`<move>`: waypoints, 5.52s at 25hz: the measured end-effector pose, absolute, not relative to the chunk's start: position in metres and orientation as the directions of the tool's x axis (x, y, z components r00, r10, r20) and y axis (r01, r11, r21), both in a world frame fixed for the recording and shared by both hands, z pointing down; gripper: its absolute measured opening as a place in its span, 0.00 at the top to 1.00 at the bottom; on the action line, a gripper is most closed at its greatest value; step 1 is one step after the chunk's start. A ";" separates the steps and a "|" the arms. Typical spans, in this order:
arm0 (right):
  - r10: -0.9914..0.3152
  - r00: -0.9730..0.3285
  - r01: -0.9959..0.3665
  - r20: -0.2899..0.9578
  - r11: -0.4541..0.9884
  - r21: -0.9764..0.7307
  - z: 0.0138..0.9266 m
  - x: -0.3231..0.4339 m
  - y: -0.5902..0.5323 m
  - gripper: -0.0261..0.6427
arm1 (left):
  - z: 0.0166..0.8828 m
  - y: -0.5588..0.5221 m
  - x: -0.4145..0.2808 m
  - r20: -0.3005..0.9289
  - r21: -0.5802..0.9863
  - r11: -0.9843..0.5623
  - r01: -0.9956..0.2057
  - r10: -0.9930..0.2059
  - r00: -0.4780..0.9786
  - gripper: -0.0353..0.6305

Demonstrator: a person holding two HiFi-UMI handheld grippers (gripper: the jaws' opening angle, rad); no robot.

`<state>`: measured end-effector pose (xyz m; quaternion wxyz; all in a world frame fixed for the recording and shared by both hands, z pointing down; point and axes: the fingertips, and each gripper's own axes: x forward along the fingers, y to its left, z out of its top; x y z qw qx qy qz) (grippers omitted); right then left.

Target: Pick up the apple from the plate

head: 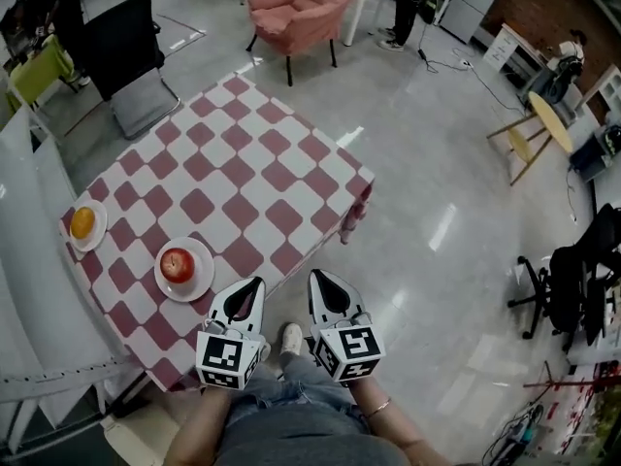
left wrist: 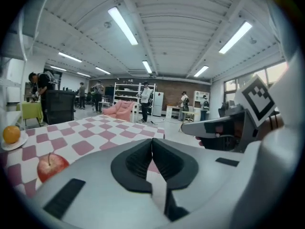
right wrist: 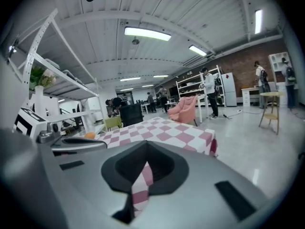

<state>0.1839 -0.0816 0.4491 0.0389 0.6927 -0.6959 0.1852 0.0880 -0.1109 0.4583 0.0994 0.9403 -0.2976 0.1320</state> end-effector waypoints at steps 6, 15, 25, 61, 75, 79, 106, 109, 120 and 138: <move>-0.930 -0.209 -0.967 0.303 0.151 -0.203 0.449 0.157 -0.118 0.95 | 0.451 -0.127 0.041 0.293 0.080 -0.647 -0.758 -0.712 0.638 0.92; -0.836 -0.446 -0.895 0.320 0.415 -0.163 0.455 0.086 -0.163 0.95 | 0.453 -0.142 -0.038 0.286 0.066 -0.395 -0.916 -0.872 0.397 0.92; -0.755 -0.539 -0.837 0.373 0.529 -0.138 0.474 0.030 -0.169 0.94 | 0.478 -0.142 -0.104 0.332 0.055 -0.257 -0.965 -0.907 0.261 0.92; -0.770 -0.434 -0.898 0.467 0.413 -0.152 0.515 0.037 -0.182 0.95 | 0.552 -0.229 -0.083 0.529 0.032 -0.392 -0.919 -0.774 0.349 0.36; -0.759 -0.421 -0.904 0.498 0.393 -0.165 0.526 0.036 -0.185 0.95 | 0.563 -0.241 -0.078 0.544 0.037 -0.401 -0.915 -0.760 0.355 0.36; -0.760 -0.417 -0.906 0.499 0.391 -0.161 0.525 0.036 -0.182 0.94 | 0.564 -0.241 -0.077 0.547 0.039 -0.407 -0.913 -0.756 0.360 0.36; -0.816 -0.450 -0.891 0.363 0.439 -0.117 0.462 0.023 -0.168 0.95 | 0.469 -0.223 -0.098 0.428 0.010 -0.402 -0.916 -0.826 0.367 0.36; -0.818 -0.456 -0.888 0.351 0.447 -0.109 0.457 0.021 -0.165 0.95 | 0.463 -0.216 -0.105 0.423 0.020 -0.384 -0.923 -0.833 0.356 0.36; -0.827 -0.478 -0.876 0.297 0.475 -0.088 0.433 0.014 -0.156 0.94 | 0.421 -0.188 -0.124 0.364 0.008 -0.350 -0.937 -0.871 0.329 0.36; -0.823 -0.522 -0.851 0.226 0.521 -0.066 0.402 -0.014 -0.139 0.95 | 0.389 -0.142 -0.162 0.317 -0.043 -0.296 -0.954 -0.910 0.268 0.36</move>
